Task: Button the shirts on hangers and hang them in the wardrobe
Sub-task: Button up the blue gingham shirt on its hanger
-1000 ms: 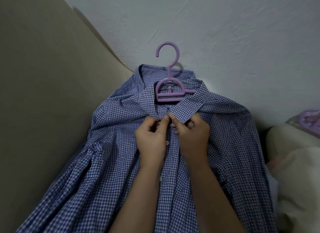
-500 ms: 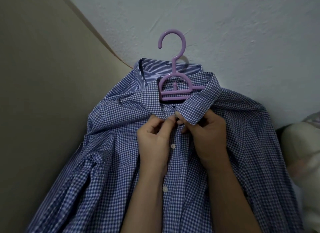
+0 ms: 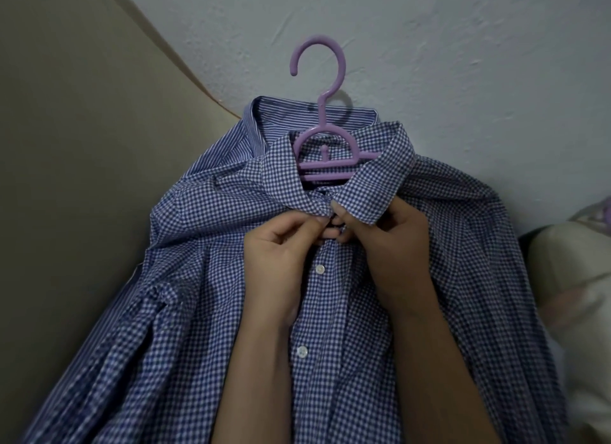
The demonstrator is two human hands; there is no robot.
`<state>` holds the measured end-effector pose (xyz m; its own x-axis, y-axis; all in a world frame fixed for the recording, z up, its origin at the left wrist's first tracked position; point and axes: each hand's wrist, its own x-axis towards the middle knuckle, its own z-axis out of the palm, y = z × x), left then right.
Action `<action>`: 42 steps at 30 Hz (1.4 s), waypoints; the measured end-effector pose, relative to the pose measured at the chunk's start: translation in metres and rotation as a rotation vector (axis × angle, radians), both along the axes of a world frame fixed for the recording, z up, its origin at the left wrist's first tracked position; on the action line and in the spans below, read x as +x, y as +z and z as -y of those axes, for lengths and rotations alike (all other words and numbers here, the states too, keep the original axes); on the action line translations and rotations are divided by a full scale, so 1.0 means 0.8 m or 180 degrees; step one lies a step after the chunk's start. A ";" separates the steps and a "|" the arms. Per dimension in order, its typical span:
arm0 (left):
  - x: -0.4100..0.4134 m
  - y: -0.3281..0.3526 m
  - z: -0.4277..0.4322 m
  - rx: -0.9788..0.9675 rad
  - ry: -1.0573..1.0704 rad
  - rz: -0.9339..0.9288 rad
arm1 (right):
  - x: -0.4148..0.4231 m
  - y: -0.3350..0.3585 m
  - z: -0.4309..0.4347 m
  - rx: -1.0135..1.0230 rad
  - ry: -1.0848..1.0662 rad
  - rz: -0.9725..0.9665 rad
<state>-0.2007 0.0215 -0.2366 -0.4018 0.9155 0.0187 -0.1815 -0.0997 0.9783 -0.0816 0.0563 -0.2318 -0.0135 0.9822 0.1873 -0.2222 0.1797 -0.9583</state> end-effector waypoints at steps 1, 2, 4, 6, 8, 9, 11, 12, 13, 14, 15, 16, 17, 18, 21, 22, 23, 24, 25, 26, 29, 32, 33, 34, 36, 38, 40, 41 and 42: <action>0.001 0.001 0.000 -0.0002 0.0017 0.0028 | 0.000 0.001 0.000 -0.0014 0.0040 0.0002; 0.001 0.001 -0.001 -0.0003 0.0039 0.0061 | 0.000 0.001 0.001 -0.0031 0.0080 -0.0001; 0.002 0.001 -0.001 0.0002 0.0101 0.0091 | -0.001 0.003 0.001 -0.0079 0.0127 -0.0040; 0.004 0.002 -0.002 0.0043 0.0161 0.0042 | -0.001 0.004 0.001 -0.0104 0.0127 -0.0045; 0.006 0.002 -0.003 0.0088 0.0209 -0.0010 | 0.000 0.003 0.002 -0.0096 0.0110 -0.0016; 0.006 0.002 -0.004 0.0108 0.0226 -0.0030 | 0.001 0.003 0.002 -0.0061 0.0101 0.0007; 0.007 0.002 -0.004 0.0137 0.0260 -0.0076 | 0.002 0.002 0.005 0.0080 0.0091 0.0100; 0.007 0.002 -0.003 0.0147 0.0279 -0.0104 | 0.003 0.003 0.006 0.0163 0.0090 0.0169; 0.008 0.002 -0.003 0.0159 0.0300 -0.0143 | 0.003 0.003 0.007 0.0236 0.0086 0.0238; 0.008 0.002 -0.003 0.0175 0.0326 -0.0197 | 0.003 0.004 0.009 0.0298 0.0083 0.0311; 0.009 0.001 -0.003 0.0193 0.0355 -0.0263 | 0.004 0.005 0.009 0.0357 0.0070 0.0407; 0.010 0.001 -0.002 0.0207 0.0384 -0.0335 | 0.004 0.005 0.009 0.0412 0.0056 0.0529; 0.011 0.001 -0.002 0.0211 0.0405 -0.0407 | 0.005 0.004 0.009 0.0461 0.0048 0.0676; 0.012 0.001 -0.002 0.0210 0.0413 -0.0480 | 0.006 0.002 0.008 0.0506 0.0051 0.0844; 0.012 0.000 -0.001 0.0218 0.0393 -0.0698 | 0.007 -0.002 0.008 0.0627 0.0007 0.1241; 0.012 -0.001 -0.001 0.0219 0.0379 -0.0741 | 0.007 -0.003 0.008 0.0683 -0.0057 0.1318; 0.011 -0.002 -0.002 0.0217 0.0358 -0.0762 | 0.007 -0.003 0.007 0.0748 -0.0148 0.1401; 0.011 -0.002 -0.003 0.0222 0.0334 -0.0785 | 0.006 -0.003 0.007 0.0815 -0.0248 0.1486; 0.011 -0.003 -0.003 0.0235 0.0310 -0.0837 | 0.005 -0.005 0.006 0.0873 -0.0346 0.1561; 0.011 -0.004 -0.003 0.0254 0.0288 -0.0923 | 0.003 -0.006 0.006 0.0921 -0.0425 0.1612; 0.012 -0.005 -0.004 0.0305 0.0263 -0.1227 | -0.005 -0.010 0.005 0.0997 -0.0556 0.1733; 0.013 -0.007 -0.003 0.0296 0.0230 -0.1477 | -0.011 -0.012 0.005 0.0955 -0.0502 0.1779; 0.013 -0.008 -0.004 0.0290 0.0230 -0.1504 | -0.012 -0.013 0.005 0.0899 -0.0444 0.1751; 0.013 -0.008 -0.004 0.0288 0.0237 -0.1503 | -0.012 -0.013 0.004 0.0840 -0.0390 0.1737; 0.012 -0.008 -0.004 0.0287 0.0252 -0.1471 | -0.014 -0.014 0.003 0.0683 -0.0293 0.1669; 0.013 -0.006 -0.004 0.0295 0.0212 -0.1396 | -0.016 -0.014 0.003 0.0385 -0.0214 0.1390; 0.014 -0.006 -0.003 0.0308 0.0169 -0.1396 | -0.016 -0.014 0.004 0.0143 -0.0229 0.1131; 0.014 -0.006 -0.003 0.0311 0.0155 -0.1417 | -0.015 -0.013 0.004 0.0052 -0.0247 0.1042; 0.014 -0.006 -0.003 0.0309 0.0140 -0.1411 | -0.015 -0.012 0.005 -0.0037 -0.0254 0.0958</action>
